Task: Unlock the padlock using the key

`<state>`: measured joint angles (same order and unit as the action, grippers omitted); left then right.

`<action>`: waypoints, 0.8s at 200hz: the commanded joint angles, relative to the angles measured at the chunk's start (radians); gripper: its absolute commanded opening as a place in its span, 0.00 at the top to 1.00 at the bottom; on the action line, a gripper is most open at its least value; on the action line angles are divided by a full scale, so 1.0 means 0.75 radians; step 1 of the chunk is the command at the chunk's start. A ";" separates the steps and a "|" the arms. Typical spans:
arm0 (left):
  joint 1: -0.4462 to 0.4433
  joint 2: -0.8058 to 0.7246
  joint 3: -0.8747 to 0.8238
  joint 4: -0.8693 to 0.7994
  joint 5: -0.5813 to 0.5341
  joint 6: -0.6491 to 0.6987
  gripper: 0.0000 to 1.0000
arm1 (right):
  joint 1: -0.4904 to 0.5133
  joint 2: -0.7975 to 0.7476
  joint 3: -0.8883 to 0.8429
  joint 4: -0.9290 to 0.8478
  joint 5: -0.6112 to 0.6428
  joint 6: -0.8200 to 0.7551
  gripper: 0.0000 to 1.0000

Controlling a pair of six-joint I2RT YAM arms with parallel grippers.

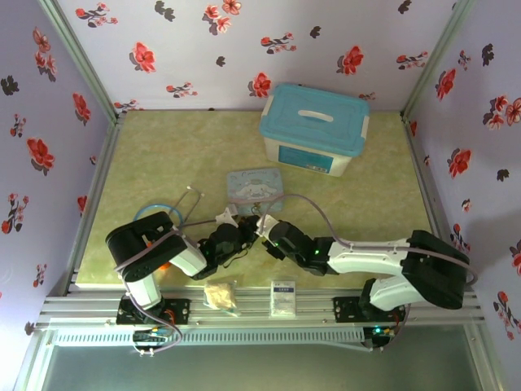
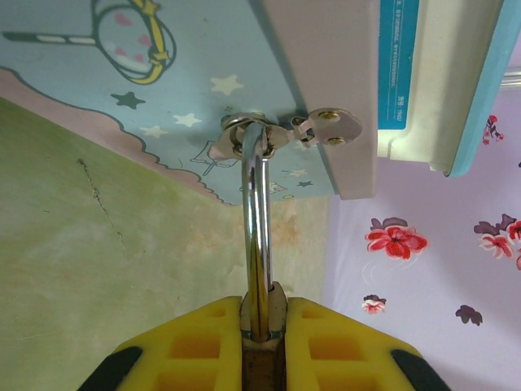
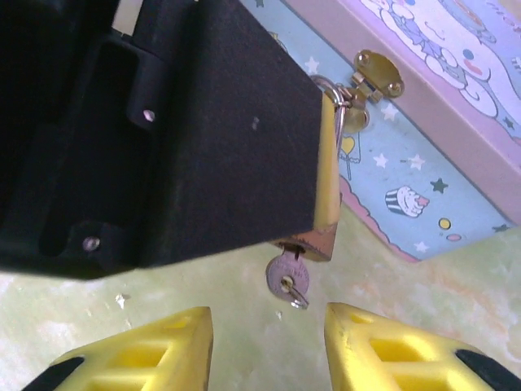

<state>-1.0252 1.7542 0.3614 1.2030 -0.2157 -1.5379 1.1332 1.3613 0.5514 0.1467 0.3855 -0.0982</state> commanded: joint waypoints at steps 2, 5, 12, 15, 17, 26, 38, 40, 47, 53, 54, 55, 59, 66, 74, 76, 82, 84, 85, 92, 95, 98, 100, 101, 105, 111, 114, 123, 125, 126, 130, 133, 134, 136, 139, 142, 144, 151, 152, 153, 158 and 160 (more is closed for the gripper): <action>0.000 -0.051 -0.005 0.087 0.004 0.039 1.00 | 0.018 0.044 0.016 0.137 0.109 -0.062 0.62; 0.000 -0.050 -0.006 0.089 0.006 0.040 1.00 | 0.020 0.051 0.020 0.140 0.119 -0.060 0.63; -0.001 -0.050 -0.007 0.089 0.005 0.035 1.00 | 0.023 0.070 0.024 0.154 0.140 -0.061 0.65; -0.001 -0.050 -0.008 0.088 0.008 0.034 1.00 | 0.023 0.076 0.028 0.160 0.146 -0.061 0.66; -0.001 -0.050 -0.009 0.089 0.007 0.032 1.00 | 0.023 0.080 0.028 0.166 0.149 -0.061 0.66; -0.001 -0.045 -0.009 0.092 0.013 0.023 1.00 | 0.022 0.101 0.033 0.187 0.158 -0.054 0.69; -0.001 -0.040 -0.009 0.101 0.021 0.017 1.00 | 0.023 0.134 0.056 0.186 0.161 -0.052 0.70; -0.001 -0.041 -0.009 0.100 0.021 0.016 1.00 | 0.023 0.142 0.059 0.185 0.161 -0.053 0.70; -0.001 -0.042 -0.009 0.100 0.021 0.017 1.00 | 0.022 0.163 0.069 0.187 0.168 -0.049 0.71; -0.001 -0.045 -0.009 0.099 0.020 0.017 1.00 | 0.022 0.175 0.073 0.194 0.173 -0.044 0.73; -0.001 -0.046 -0.010 0.100 0.020 0.016 1.00 | 0.021 0.177 0.072 0.196 0.173 -0.042 0.74; -0.001 -0.046 -0.011 0.100 0.020 0.016 1.00 | 0.022 0.178 0.071 0.198 0.173 -0.043 0.74; -0.001 -0.046 -0.011 0.100 0.021 0.012 1.00 | 0.021 0.184 0.067 0.212 0.176 -0.041 0.75; -0.001 -0.049 -0.011 0.101 0.021 0.010 1.00 | 0.023 0.192 0.058 0.242 0.180 -0.032 0.77; -0.002 -0.052 -0.011 0.101 0.023 0.011 1.00 | 0.023 0.196 0.049 0.272 0.189 -0.022 0.80; -0.003 -0.054 -0.012 0.099 0.022 0.011 1.00 | 0.022 0.197 0.047 0.277 0.191 -0.018 0.81; -0.003 -0.054 -0.012 0.099 0.023 0.008 1.00 | 0.023 0.197 0.043 0.290 0.191 -0.009 0.84; -0.003 -0.054 -0.012 0.099 0.022 0.008 1.00 | 0.022 0.197 0.041 0.297 0.188 -0.006 0.85; -0.003 -0.054 -0.012 0.099 0.022 0.008 1.00 | 0.023 0.197 0.040 0.298 0.185 -0.004 0.86; -0.003 -0.056 -0.013 0.100 0.022 0.007 1.00 | 0.020 0.195 0.034 0.309 0.166 0.006 0.88; -0.003 -0.056 -0.014 0.100 0.023 0.007 1.00 | 0.021 0.193 0.032 0.314 0.161 0.014 0.89; -0.003 -0.056 -0.014 0.100 0.022 0.005 1.00 | 0.019 0.193 0.030 0.320 0.154 0.022 0.89; -0.003 -0.057 -0.014 0.100 0.023 0.005 1.00 | 0.016 0.190 0.027 0.324 0.148 0.029 0.90; -0.003 -0.057 -0.014 0.100 0.022 0.005 1.00 | 0.017 0.190 0.026 0.326 0.145 0.032 0.90; -0.003 -0.056 -0.015 0.100 0.021 0.003 1.00 | 0.013 0.186 0.021 0.335 0.130 0.046 0.92; -0.003 -0.056 -0.016 0.100 0.021 0.001 1.00 | 0.007 0.182 0.017 0.350 0.106 0.072 0.93; -0.003 -0.056 -0.017 0.100 0.021 0.001 1.00 | 0.001 0.179 0.008 0.358 0.093 0.087 0.94; -0.003 -0.058 -0.017 0.101 0.018 0.001 1.00 | -0.019 0.166 -0.016 0.401 0.046 0.139 0.95; -0.003 -0.058 -0.017 0.100 0.018 0.000 1.00 | -0.025 0.161 -0.023 0.411 0.032 0.151 0.95; -0.003 -0.058 -0.018 0.100 0.018 0.001 1.00 | -0.026 0.159 -0.026 0.416 0.026 0.158 0.95; -0.003 -0.060 -0.018 0.100 0.018 0.001 1.00 | -0.038 0.153 -0.038 0.438 0.000 0.184 0.95; -0.002 -0.059 -0.018 0.100 0.020 0.000 1.00 | -0.045 0.149 -0.049 0.455 -0.016 0.204 0.95; -0.003 -0.061 -0.018 0.100 0.020 0.001 1.00 | -0.049 0.149 -0.053 0.459 -0.020 0.209 0.95; -0.003 -0.062 -0.017 0.101 0.020 0.001 1.00 | -0.057 0.144 -0.059 0.470 -0.029 0.219 0.96; -0.003 -0.064 -0.018 0.100 0.020 0.001 1.00 | -0.063 0.139 -0.068 0.483 -0.040 0.236 0.96; -0.003 -0.064 -0.018 0.100 0.020 0.001 1.00 | -0.070 0.133 -0.078 0.496 -0.054 0.248 0.96; -0.003 -0.066 -0.018 0.100 0.021 0.003 1.00 | -0.075 0.131 -0.082 0.506 -0.060 0.254 0.96; -0.003 -0.068 -0.020 0.100 0.020 0.001 1.00 | -0.088 0.122 -0.100 0.531 -0.111 0.269 0.96; -0.002 -0.066 -0.021 0.101 0.021 0.001 1.00 | -0.090 0.121 -0.102 0.534 -0.116 0.272 0.96; -0.003 -0.067 -0.021 0.100 0.020 0.001 1.00 | -0.091 0.119 -0.103 0.536 -0.120 0.273 0.96; -0.003 -0.069 -0.024 0.100 0.019 0.001 1.00 | -0.094 0.115 -0.115 0.550 -0.131 0.281 0.96; -0.003 -0.070 -0.025 0.100 0.018 0.002 1.00 | -0.096 0.113 -0.118 0.555 -0.136 0.285 0.96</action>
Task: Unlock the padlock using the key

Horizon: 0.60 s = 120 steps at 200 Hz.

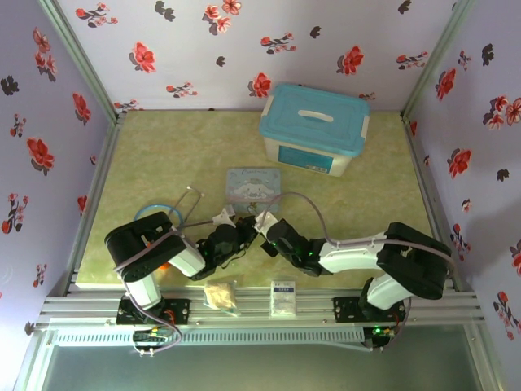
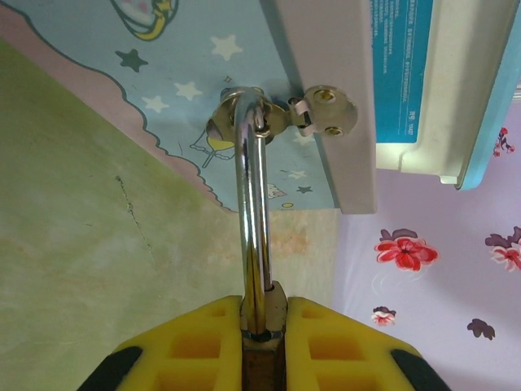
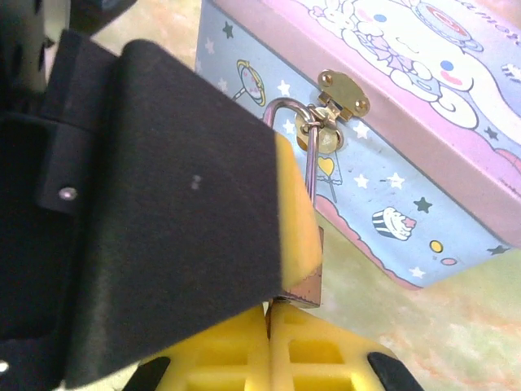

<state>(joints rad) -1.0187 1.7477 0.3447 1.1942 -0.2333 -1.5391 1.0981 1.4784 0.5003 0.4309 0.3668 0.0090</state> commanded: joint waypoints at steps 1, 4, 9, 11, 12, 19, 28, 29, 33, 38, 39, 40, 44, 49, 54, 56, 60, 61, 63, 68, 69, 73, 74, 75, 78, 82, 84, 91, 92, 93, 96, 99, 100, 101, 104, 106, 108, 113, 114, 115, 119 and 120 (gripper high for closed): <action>-0.012 -0.062 -0.003 0.112 0.041 0.004 1.00 | -0.049 -0.043 -0.052 0.178 -0.114 0.143 0.96; -0.012 -0.062 -0.003 0.111 0.041 0.005 1.00 | -0.052 -0.045 -0.055 0.182 -0.123 0.145 0.96; -0.011 -0.061 -0.005 0.111 0.039 0.005 1.00 | -0.051 -0.048 -0.059 0.186 -0.135 0.149 0.95; -0.011 -0.061 -0.006 0.112 0.039 0.005 1.00 | -0.051 -0.049 -0.059 0.187 -0.136 0.149 0.94; -0.011 -0.061 -0.007 0.113 0.039 0.005 1.00 | -0.051 -0.050 -0.060 0.188 -0.137 0.151 0.94; -0.012 -0.060 -0.009 0.111 0.034 0.006 1.00 | -0.051 -0.053 -0.061 0.184 -0.135 0.157 0.91; -0.012 -0.060 -0.015 0.113 0.031 0.012 1.00 | -0.052 -0.063 -0.063 0.173 -0.133 0.171 0.90; -0.012 -0.060 -0.015 0.112 0.030 0.012 1.00 | -0.051 -0.065 -0.064 0.172 -0.132 0.173 0.90; -0.011 -0.060 -0.016 0.113 0.028 0.016 1.00 | -0.052 -0.070 -0.068 0.172 -0.128 0.179 0.89; -0.012 -0.061 -0.020 0.108 0.023 0.020 1.00 | -0.055 -0.079 -0.074 0.170 -0.121 0.187 0.87; -0.012 -0.062 -0.022 0.108 0.023 0.020 1.00 | -0.055 -0.082 -0.075 0.169 -0.120 0.190 0.87; -0.011 -0.061 -0.024 0.108 0.022 0.021 1.00 | -0.053 -0.084 -0.076 0.167 -0.120 0.192 0.86; -0.010 -0.062 -0.029 0.109 0.018 0.022 1.00 | -0.054 -0.097 -0.083 0.160 -0.115 0.204 0.82; -0.008 -0.063 -0.036 0.108 0.014 0.027 1.00 | -0.054 -0.117 -0.089 0.150 -0.106 0.220 0.77; -0.005 -0.067 -0.042 0.101 0.011 0.031 1.00 | -0.055 -0.139 -0.104 0.145 -0.099 0.236 0.72; -0.003 -0.069 -0.046 0.097 0.011 0.033 1.00 | -0.053 -0.149 -0.109 0.144 -0.096 0.244 0.70; 0.001 -0.071 -0.050 0.089 0.009 0.035 1.00 | -0.055 -0.170 -0.122 0.141 -0.092 0.257 0.67; 0.002 -0.072 -0.050 0.087 0.008 0.036 1.00 | -0.055 -0.175 -0.123 0.141 -0.092 0.261 0.67; 0.003 -0.073 -0.053 0.083 0.007 0.038 1.00 | -0.056 -0.185 -0.130 0.140 -0.092 0.267 0.66; 0.004 -0.073 -0.053 0.068 0.002 0.044 1.00 | -0.058 -0.211 -0.147 0.140 -0.094 0.282 0.64; 0.004 -0.075 -0.054 0.065 0.001 0.045 1.00 | -0.059 -0.216 -0.151 0.141 -0.094 0.285 0.64; 0.006 -0.076 -0.051 0.043 0.003 0.047 1.00 | -0.059 -0.233 -0.165 0.143 -0.097 0.294 0.62; 0.006 -0.075 -0.049 0.036 0.004 0.047 1.00 | -0.061 -0.240 -0.169 0.143 -0.098 0.297 0.62; 0.007 -0.076 -0.047 0.029 0.005 0.045 1.00 | -0.061 -0.244 -0.173 0.144 -0.099 0.299 0.62; 0.011 -0.079 -0.042 0.010 0.015 0.042 1.00 | -0.062 -0.260 -0.182 0.145 -0.100 0.302 0.61; 0.015 -0.079 -0.038 -0.012 0.025 0.045 1.00 | -0.063 -0.276 -0.197 0.145 -0.102 0.308 0.60; 0.017 -0.080 -0.035 -0.017 0.029 0.047 1.00 | -0.066 -0.286 -0.203 0.145 -0.101 0.310 0.60; 0.020 -0.086 -0.034 -0.034 0.040 0.067 1.00 | -0.069 -0.315 -0.227 0.149 -0.089 0.324 0.60; 0.021 -0.086 -0.034 -0.038 0.042 0.069 1.00 | -0.070 -0.320 -0.231 0.149 -0.086 0.328 0.60; 0.022 -0.088 -0.033 -0.043 0.044 0.071 1.00 | -0.071 -0.323 -0.236 0.149 -0.082 0.332 0.59; 0.025 -0.091 -0.030 -0.057 0.047 0.075 1.00 | -0.074 -0.335 -0.243 0.151 -0.073 0.344 0.59; 0.028 -0.096 -0.027 -0.078 0.050 0.078 1.00 | -0.080 -0.348 -0.254 0.149 -0.061 0.356 0.58; 0.030 -0.097 -0.028 -0.086 0.053 0.080 1.00 | -0.081 -0.350 -0.256 0.149 -0.059 0.360 0.58; 0.031 -0.099 -0.026 -0.092 0.054 0.081 1.00 | -0.082 -0.355 -0.259 0.149 -0.056 0.364 0.58; 0.035 -0.105 -0.023 -0.114 0.060 0.092 1.00 | -0.088 -0.367 -0.267 0.148 -0.052 0.377 0.58; 0.038 -0.108 -0.021 -0.131 0.065 0.098 1.00 | -0.090 -0.374 -0.269 0.145 -0.052 0.385 0.58; 0.043 -0.111 -0.019 -0.148 0.072 0.103 1.00 | -0.095 -0.380 -0.273 0.142 -0.052 0.392 0.57; 0.051 -0.121 -0.013 -0.187 0.083 0.117 1.00 | -0.101 -0.397 -0.278 0.129 -0.034 0.412 0.57; 0.053 -0.123 -0.012 -0.194 0.086 0.120 1.00 | -0.103 -0.402 -0.278 0.126 -0.023 0.416 0.57; 0.053 -0.125 -0.011 -0.202 0.089 0.123 1.00 | -0.104 -0.405 -0.277 0.122 -0.016 0.420 0.57; 0.057 -0.131 -0.007 -0.231 0.101 0.132 1.00 | -0.108 -0.416 -0.275 0.107 0.002 0.431 0.57; 0.058 -0.133 -0.005 -0.238 0.103 0.135 1.00 | -0.110 -0.417 -0.272 0.103 0.006 0.434 0.57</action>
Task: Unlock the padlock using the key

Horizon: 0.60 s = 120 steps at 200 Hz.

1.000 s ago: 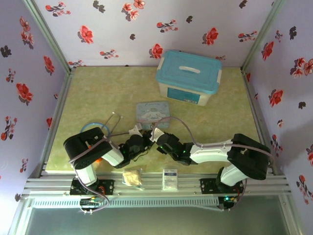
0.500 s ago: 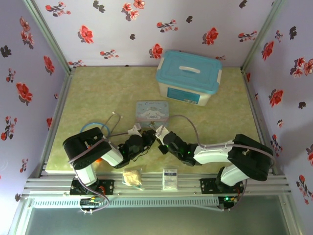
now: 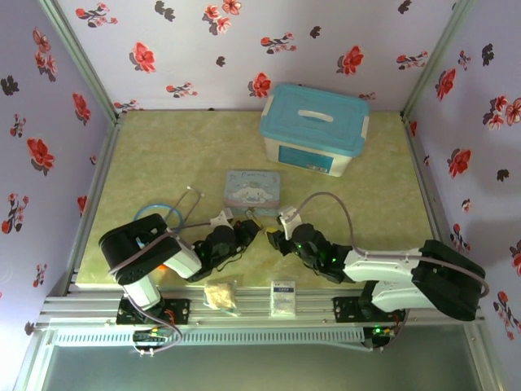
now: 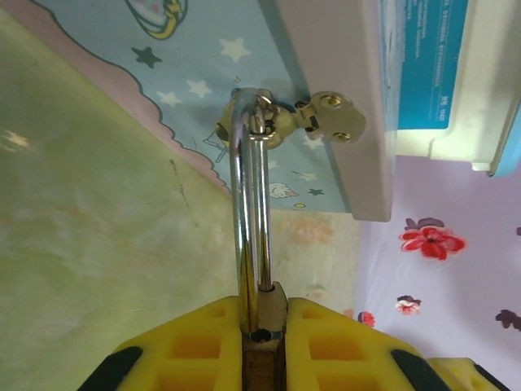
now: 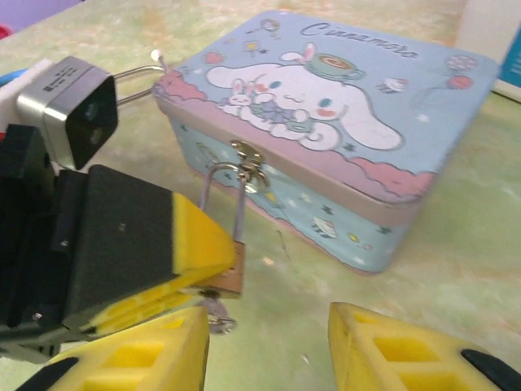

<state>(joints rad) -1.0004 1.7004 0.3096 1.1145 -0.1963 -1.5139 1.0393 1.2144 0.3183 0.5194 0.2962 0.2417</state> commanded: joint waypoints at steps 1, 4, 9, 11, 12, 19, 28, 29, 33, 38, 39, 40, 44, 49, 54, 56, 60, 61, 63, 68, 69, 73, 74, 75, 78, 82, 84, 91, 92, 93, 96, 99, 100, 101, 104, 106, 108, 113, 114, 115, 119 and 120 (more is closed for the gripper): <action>0.034 -0.071 0.043 -0.138 0.055 0.104 1.00 | -0.032 -0.067 -0.028 -0.020 0.105 0.126 0.57; 0.038 -0.076 0.048 -0.155 0.062 0.111 1.00 | -0.034 -0.072 -0.024 -0.034 0.118 0.135 0.57; 0.044 -0.078 0.058 -0.192 0.085 0.126 1.00 | -0.036 -0.075 -0.011 -0.059 0.139 0.147 0.57; 0.045 -0.078 0.063 -0.205 0.095 0.131 1.00 | -0.035 -0.075 -0.005 -0.068 0.146 0.148 0.57; 0.047 -0.077 0.065 -0.212 0.100 0.134 1.00 | -0.037 -0.075 -0.002 -0.072 0.150 0.149 0.57; 0.054 -0.070 0.081 -0.248 0.130 0.156 1.00 | -0.036 -0.068 0.022 -0.105 0.178 0.153 0.57; 0.059 -0.060 0.099 -0.285 0.161 0.174 1.00 | -0.036 -0.050 0.052 -0.143 0.220 0.160 0.57; 0.060 -0.059 0.101 -0.291 0.166 0.176 1.00 | -0.036 -0.048 0.057 -0.147 0.224 0.160 0.58; 0.063 -0.055 0.109 -0.306 0.180 0.187 1.00 | -0.038 -0.034 0.073 -0.160 0.242 0.164 0.58; 0.066 -0.051 0.119 -0.328 0.194 0.199 1.00 | -0.039 -0.017 0.088 -0.172 0.261 0.167 0.59; 0.066 -0.050 0.121 -0.333 0.197 0.201 1.00 | -0.039 -0.012 0.092 -0.174 0.265 0.168 0.59; 0.066 -0.051 0.123 -0.338 0.200 0.204 1.00 | -0.038 -0.008 0.095 -0.177 0.269 0.168 0.59; 0.069 -0.048 0.131 -0.360 0.210 0.212 1.00 | -0.038 0.005 0.109 -0.185 0.278 0.169 0.59; 0.075 -0.049 0.138 -0.383 0.223 0.220 1.00 | -0.039 0.028 0.124 -0.198 0.293 0.172 0.60; 0.078 -0.053 0.141 -0.398 0.228 0.230 1.00 | -0.042 0.046 0.140 -0.213 0.304 0.178 0.60; 0.080 -0.055 0.141 -0.405 0.231 0.233 1.00 | -0.041 0.053 0.150 -0.219 0.307 0.180 0.60; 0.083 -0.060 0.143 -0.420 0.233 0.241 1.00 | -0.043 0.068 0.167 -0.235 0.314 0.189 0.60; 0.085 -0.062 0.143 -0.425 0.233 0.243 1.00 | -0.044 0.070 0.172 -0.238 0.314 0.191 0.60; 0.086 -0.066 0.145 -0.436 0.235 0.248 1.00 | -0.044 0.079 0.180 -0.245 0.315 0.194 0.61; 0.091 -0.075 0.149 -0.463 0.235 0.259 1.00 | -0.045 0.099 0.196 -0.262 0.317 0.203 0.61; 0.092 -0.077 0.149 -0.471 0.236 0.262 1.00 | -0.046 0.102 0.200 -0.265 0.318 0.205 0.61; 0.095 -0.085 0.154 -0.501 0.235 0.277 1.00 | -0.046 0.116 0.214 -0.282 0.317 0.215 0.61; 0.096 -0.088 0.156 -0.508 0.235 0.283 1.00 | -0.045 0.120 0.218 -0.286 0.317 0.218 0.61; 0.096 -0.091 0.158 -0.516 0.236 0.286 1.00 | -0.044 0.124 0.222 -0.289 0.317 0.219 0.61; 0.100 -0.097 0.167 -0.541 0.241 0.303 1.00 | -0.046 0.133 0.231 -0.297 0.317 0.224 0.61; 0.104 -0.105 0.181 -0.583 0.247 0.325 1.00 | -0.044 0.147 0.242 -0.303 0.320 0.229 0.61; 0.106 -0.110 0.187 -0.608 0.250 0.334 1.00 | -0.046 0.154 0.246 -0.303 0.320 0.231 0.61; 0.110 -0.129 0.215 -0.690 0.251 0.381 1.00 | -0.045 0.176 0.259 -0.302 0.319 0.237 0.61; 0.111 -0.130 0.219 -0.704 0.251 0.388 1.00 | -0.045 0.178 0.260 -0.300 0.320 0.238 0.61; 0.111 -0.133 0.223 -0.715 0.251 0.394 1.00 | -0.046 0.181 0.261 -0.299 0.321 0.239 0.61; 0.111 -0.140 0.232 -0.750 0.252 0.412 1.00 | -0.045 0.188 0.265 -0.296 0.323 0.243 0.61; 0.114 -0.145 0.243 -0.777 0.250 0.428 1.00 | -0.045 0.198 0.270 -0.292 0.327 0.247 0.61; 0.114 -0.149 0.245 -0.791 0.250 0.433 1.00 | -0.045 0.199 0.271 -0.292 0.329 0.248 0.61; 0.116 -0.150 0.249 -0.803 0.251 0.438 1.00 | -0.045 0.202 0.272 -0.291 0.330 0.249 0.61; 0.118 -0.158 0.256 -0.829 0.250 0.450 1.00 | -0.046 0.209 0.276 -0.288 0.335 0.253 0.61; 0.120 -0.162 0.260 -0.848 0.249 0.461 1.00 | -0.046 0.212 0.279 -0.288 0.338 0.255 0.61; 0.123 -0.167 0.263 -0.863 0.251 0.471 1.00 | -0.045 0.217 0.281 -0.287 0.341 0.256 0.61; 0.127 -0.180 0.270 -0.904 0.244 0.493 1.00 | -0.046 0.226 0.288 -0.288 0.345 0.260 0.61; 0.128 -0.184 0.271 -0.914 0.244 0.499 1.00 | -0.045 0.227 0.290 -0.289 0.346 0.261 0.61; 0.129 -0.186 0.273 -0.924 0.241 0.504 1.00 | -0.045 0.228 0.292 -0.289 0.347 0.262 0.61; 0.131 -0.197 0.287 -0.969 0.234 0.528 1.00 | -0.047 0.232 0.298 -0.291 0.352 0.263 0.61; 0.131 -0.198 0.291 -0.982 0.230 0.537 1.00 | -0.045 0.232 0.299 -0.292 0.352 0.264 0.61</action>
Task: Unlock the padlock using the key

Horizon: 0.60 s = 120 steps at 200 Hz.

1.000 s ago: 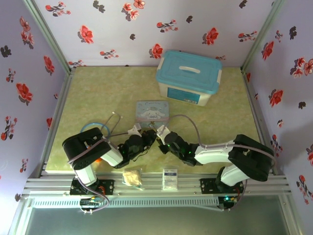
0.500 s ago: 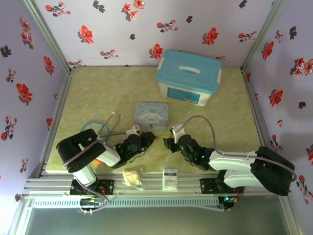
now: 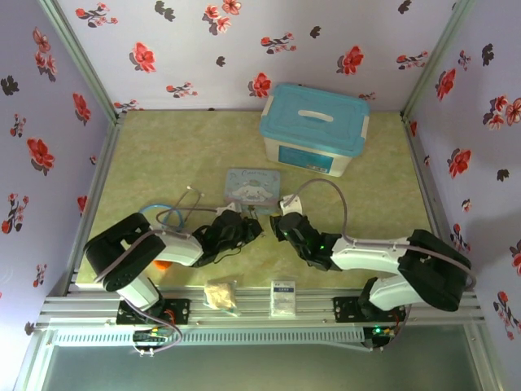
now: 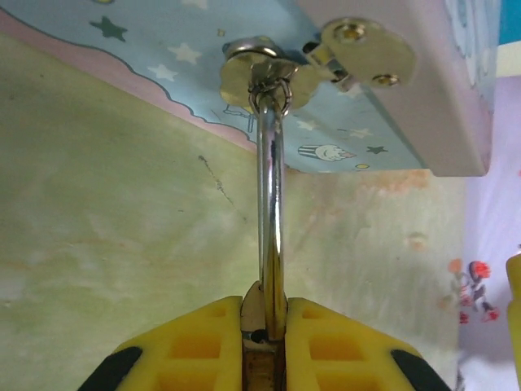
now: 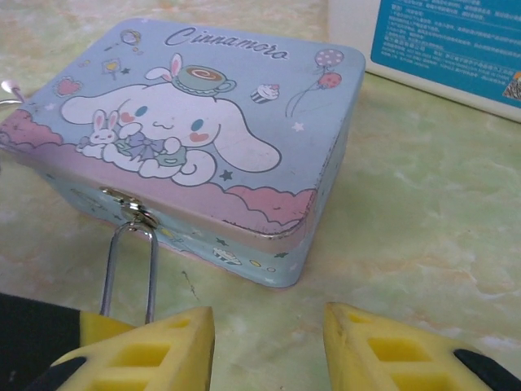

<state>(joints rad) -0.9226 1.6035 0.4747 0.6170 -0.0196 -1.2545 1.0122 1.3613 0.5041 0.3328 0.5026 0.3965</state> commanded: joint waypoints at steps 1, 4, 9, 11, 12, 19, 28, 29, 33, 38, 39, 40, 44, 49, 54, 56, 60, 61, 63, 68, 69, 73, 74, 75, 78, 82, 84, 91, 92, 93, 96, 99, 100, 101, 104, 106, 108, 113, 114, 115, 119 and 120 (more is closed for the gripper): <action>0.028 -0.072 0.076 -0.333 -0.008 0.201 1.00 | -0.010 0.038 0.053 -0.043 0.077 0.058 0.61; 0.027 -0.078 0.094 -0.379 -0.016 0.229 1.00 | -0.010 0.041 0.056 -0.044 0.078 0.057 0.61; 0.026 -0.081 0.128 -0.472 -0.031 0.274 1.00 | -0.011 0.044 0.060 -0.045 0.079 0.056 0.61; 0.028 -0.080 0.140 -0.511 -0.036 0.291 1.00 | -0.012 0.047 0.062 -0.043 0.080 0.053 0.61; 0.028 -0.079 0.146 -0.527 -0.037 0.298 1.00 | -0.011 0.048 0.063 -0.042 0.079 0.052 0.61; 0.029 -0.077 0.176 -0.604 -0.050 0.341 1.00 | -0.010 0.050 0.066 -0.037 0.080 0.048 0.61; 0.036 -0.076 0.185 -0.651 -0.057 0.375 1.00 | -0.012 0.058 0.065 -0.030 0.086 0.047 0.62; 0.037 -0.076 0.185 -0.653 -0.057 0.379 1.00 | -0.012 0.058 0.066 -0.030 0.085 0.046 0.62; 0.039 -0.076 0.186 -0.664 -0.058 0.390 1.00 | -0.010 0.059 0.066 -0.030 0.087 0.047 0.62; 0.045 -0.075 0.191 -0.685 -0.060 0.402 1.00 | -0.012 0.063 0.066 -0.029 0.088 0.045 0.62; 0.044 -0.076 0.191 -0.689 -0.061 0.403 1.00 | -0.012 0.064 0.066 -0.030 0.088 0.045 0.62; 0.047 -0.075 0.193 -0.695 -0.062 0.407 1.00 | -0.012 0.064 0.065 -0.030 0.088 0.044 0.62; 0.049 -0.073 0.202 -0.720 -0.065 0.419 1.00 | -0.012 0.065 0.066 -0.033 0.091 0.046 0.62; 0.048 -0.072 0.216 -0.759 -0.079 0.440 1.00 | -0.011 0.064 0.066 -0.038 0.092 0.046 0.63; 0.050 -0.069 0.234 -0.794 -0.094 0.465 1.00 | -0.011 0.064 0.063 -0.044 0.093 0.049 0.63; 0.050 -0.069 0.242 -0.816 -0.101 0.471 1.00 | -0.011 0.063 0.062 -0.044 0.094 0.050 0.63; 0.050 -0.068 0.254 -0.851 -0.111 0.487 1.00 | -0.010 0.060 0.060 -0.047 0.094 0.053 0.63; 0.050 -0.067 0.257 -0.859 -0.115 0.491 1.00 | -0.010 0.058 0.059 -0.047 0.094 0.053 0.63; 0.049 -0.066 0.263 -0.874 -0.122 0.499 1.00 | -0.011 0.057 0.058 -0.048 0.096 0.056 0.63; 0.050 -0.062 0.276 -0.906 -0.134 0.514 1.00 | -0.011 0.055 0.053 -0.049 0.096 0.062 0.63; 0.050 -0.061 0.279 -0.913 -0.138 0.518 1.00 | -0.011 0.055 0.053 -0.049 0.096 0.063 0.63; 0.050 -0.057 0.290 -0.937 -0.148 0.530 1.00 | -0.010 0.051 0.049 -0.051 0.097 0.068 0.63; 0.050 -0.057 0.292 -0.943 -0.151 0.534 1.00 | -0.011 0.051 0.048 -0.050 0.097 0.069 0.63; 0.050 -0.056 0.295 -0.949 -0.153 0.537 1.00 | -0.012 0.049 0.046 -0.049 0.097 0.070 0.63; 0.050 -0.052 0.301 -0.967 -0.163 0.546 1.00 | -0.014 0.049 0.044 -0.049 0.097 0.073 0.63; 0.050 -0.047 0.312 -0.989 -0.173 0.560 1.00 | -0.014 0.048 0.041 -0.050 0.098 0.074 0.63; 0.050 -0.045 0.317 -0.999 -0.178 0.566 1.00 | -0.014 0.046 0.040 -0.049 0.097 0.076 0.63; 0.049 -0.030 0.334 -1.027 -0.190 0.586 0.99 | -0.014 0.046 0.036 -0.048 0.097 0.078 0.63; 0.050 -0.029 0.336 -1.032 -0.193 0.589 0.99 | -0.014 0.045 0.036 -0.048 0.097 0.078 0.64; 0.050 -0.026 0.338 -1.037 -0.195 0.593 0.98 | -0.014 0.046 0.036 -0.049 0.097 0.079 0.63; 0.050 -0.020 0.347 -1.047 -0.204 0.599 0.98 | -0.014 0.046 0.034 -0.049 0.097 0.078 0.64; 0.050 -0.014 0.356 -1.063 -0.211 0.604 0.98 | -0.015 0.046 0.034 -0.052 0.097 0.079 0.64; 0.049 -0.013 0.360 -1.068 -0.213 0.608 0.98 | -0.016 0.046 0.035 -0.052 0.097 0.078 0.64; 0.048 -0.011 0.362 -1.072 -0.214 0.609 0.98 | -0.016 0.047 0.035 -0.052 0.097 0.077 0.64; 0.048 -0.005 0.370 -1.079 -0.218 0.619 0.98 | -0.016 0.048 0.034 -0.054 0.097 0.079 0.64; 0.048 -0.001 0.376 -1.089 -0.220 0.623 0.98 | -0.016 0.048 0.035 -0.055 0.097 0.080 0.64; 0.048 0.003 0.381 -1.098 -0.224 0.627 0.97 | -0.017 0.048 0.035 -0.055 0.097 0.081 0.64; 0.048 0.014 0.397 -1.122 -0.234 0.634 0.97 | -0.016 0.050 0.037 -0.061 0.097 0.081 0.64; 0.048 0.016 0.400 -1.127 -0.236 0.636 0.97 | -0.017 0.050 0.037 -0.062 0.096 0.082 0.64; 0.048 0.018 0.403 -1.132 -0.238 0.637 0.97 | -0.017 0.050 0.038 -0.064 0.097 0.082 0.64; 0.048 0.025 0.412 -1.147 -0.243 0.641 0.96 | -0.018 0.051 0.040 -0.066 0.100 0.083 0.64; 0.048 0.026 0.414 -1.148 -0.244 0.642 0.96 | -0.017 0.051 0.041 -0.067 0.098 0.083 0.64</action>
<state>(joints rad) -0.8974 1.5791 0.7448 -0.0547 -0.1226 -0.8486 1.0069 1.4021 0.5312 0.3073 0.5426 0.4313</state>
